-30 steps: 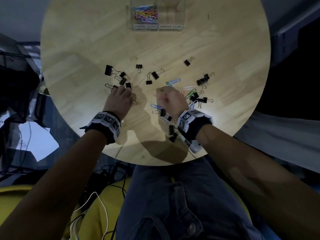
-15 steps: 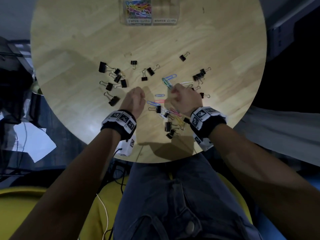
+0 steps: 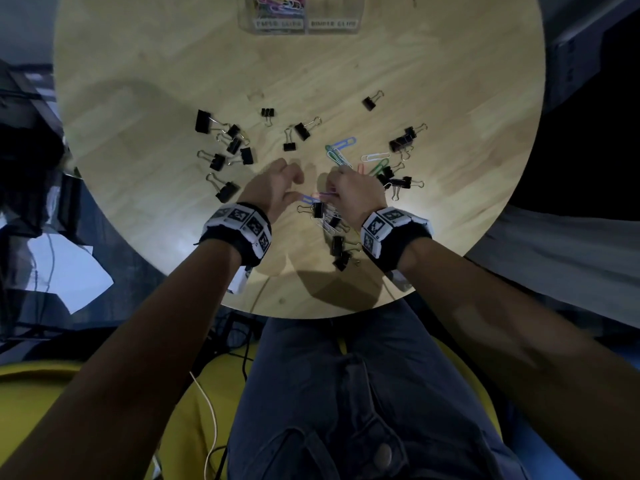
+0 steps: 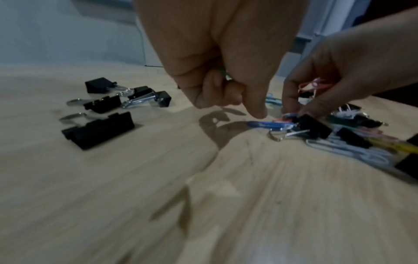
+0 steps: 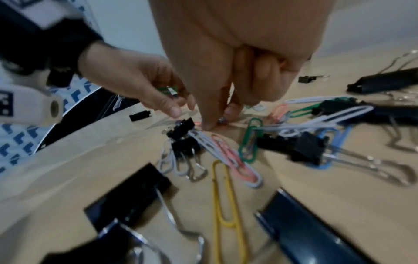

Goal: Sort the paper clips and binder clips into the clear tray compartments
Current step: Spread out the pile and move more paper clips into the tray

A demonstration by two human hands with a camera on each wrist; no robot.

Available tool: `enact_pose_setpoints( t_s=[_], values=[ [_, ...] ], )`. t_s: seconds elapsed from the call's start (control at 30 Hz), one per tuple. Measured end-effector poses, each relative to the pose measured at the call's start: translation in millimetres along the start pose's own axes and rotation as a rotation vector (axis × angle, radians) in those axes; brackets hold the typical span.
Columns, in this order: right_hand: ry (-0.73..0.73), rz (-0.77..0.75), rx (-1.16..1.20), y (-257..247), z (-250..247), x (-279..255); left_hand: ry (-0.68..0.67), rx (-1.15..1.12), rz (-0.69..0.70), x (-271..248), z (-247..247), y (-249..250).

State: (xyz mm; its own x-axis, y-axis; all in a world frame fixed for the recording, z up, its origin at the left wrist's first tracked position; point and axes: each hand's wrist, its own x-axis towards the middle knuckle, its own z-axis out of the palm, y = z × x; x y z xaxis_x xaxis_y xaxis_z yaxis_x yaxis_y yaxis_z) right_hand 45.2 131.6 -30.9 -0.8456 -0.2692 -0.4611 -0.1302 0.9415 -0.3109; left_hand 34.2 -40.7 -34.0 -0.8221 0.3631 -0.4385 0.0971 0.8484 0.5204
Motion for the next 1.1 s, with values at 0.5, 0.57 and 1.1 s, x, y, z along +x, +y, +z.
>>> enact_pose_setpoints(
  t_s=[0.5, 0.57, 1.1],
  values=[
    [0.17, 0.016, 0.186, -1, -82, 32, 0.101, -0.057, 0.017, -8, -2, -1],
    [0.245, -0.043, 0.206, -12, -118, 60, 0.165, -0.115, 0.013, -13, -4, -2],
    [0.162, -0.006, 0.174, -51, -185, 206, 0.504, -0.163, -0.023, 60, -118, -8]
  ],
)
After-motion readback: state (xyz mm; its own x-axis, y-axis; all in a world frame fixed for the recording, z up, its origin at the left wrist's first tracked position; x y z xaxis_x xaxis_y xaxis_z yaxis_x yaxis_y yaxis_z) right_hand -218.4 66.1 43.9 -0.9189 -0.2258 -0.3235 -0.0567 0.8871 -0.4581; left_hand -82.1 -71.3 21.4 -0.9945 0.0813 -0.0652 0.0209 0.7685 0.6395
